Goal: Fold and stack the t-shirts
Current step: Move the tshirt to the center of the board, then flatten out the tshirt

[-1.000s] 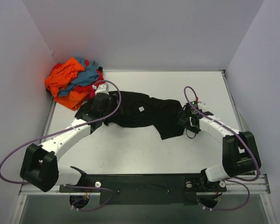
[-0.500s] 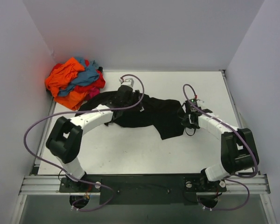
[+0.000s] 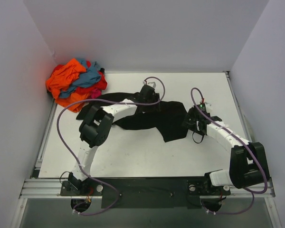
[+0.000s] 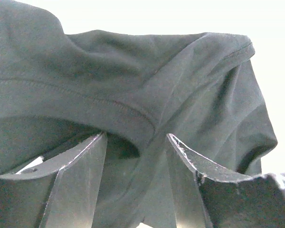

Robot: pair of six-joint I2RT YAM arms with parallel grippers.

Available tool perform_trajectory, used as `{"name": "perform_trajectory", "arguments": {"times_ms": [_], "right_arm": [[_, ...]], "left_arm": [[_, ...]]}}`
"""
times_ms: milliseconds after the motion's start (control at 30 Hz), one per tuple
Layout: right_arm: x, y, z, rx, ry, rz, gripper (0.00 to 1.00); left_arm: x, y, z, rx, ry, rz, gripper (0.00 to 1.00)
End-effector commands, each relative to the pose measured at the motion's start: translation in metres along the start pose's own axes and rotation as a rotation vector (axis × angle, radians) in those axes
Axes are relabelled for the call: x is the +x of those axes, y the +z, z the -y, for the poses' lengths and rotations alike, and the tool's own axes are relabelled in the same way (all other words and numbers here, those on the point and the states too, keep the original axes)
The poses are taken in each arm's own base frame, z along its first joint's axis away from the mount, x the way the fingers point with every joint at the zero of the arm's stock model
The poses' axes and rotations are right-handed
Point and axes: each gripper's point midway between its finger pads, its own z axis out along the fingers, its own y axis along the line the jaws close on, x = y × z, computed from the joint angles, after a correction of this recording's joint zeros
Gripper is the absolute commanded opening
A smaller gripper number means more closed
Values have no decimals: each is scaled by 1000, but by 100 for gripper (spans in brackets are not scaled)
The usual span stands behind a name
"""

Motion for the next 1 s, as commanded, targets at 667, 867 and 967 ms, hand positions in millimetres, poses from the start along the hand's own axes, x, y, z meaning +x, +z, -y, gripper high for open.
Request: {"name": "perform_trajectory", "arguments": {"times_ms": [667,867,967], "right_arm": [[-4,11,-4,172,-160,-15,1],[-51,-17,-6,87,-35,75,0],[-93,-43,-14,29,9,138,0]], "left_arm": [[-96,-63,27,33,83,202,0],[-157,-103,43,9,140,308,0],[-198,-131,52,-5,180,359,0]]}}
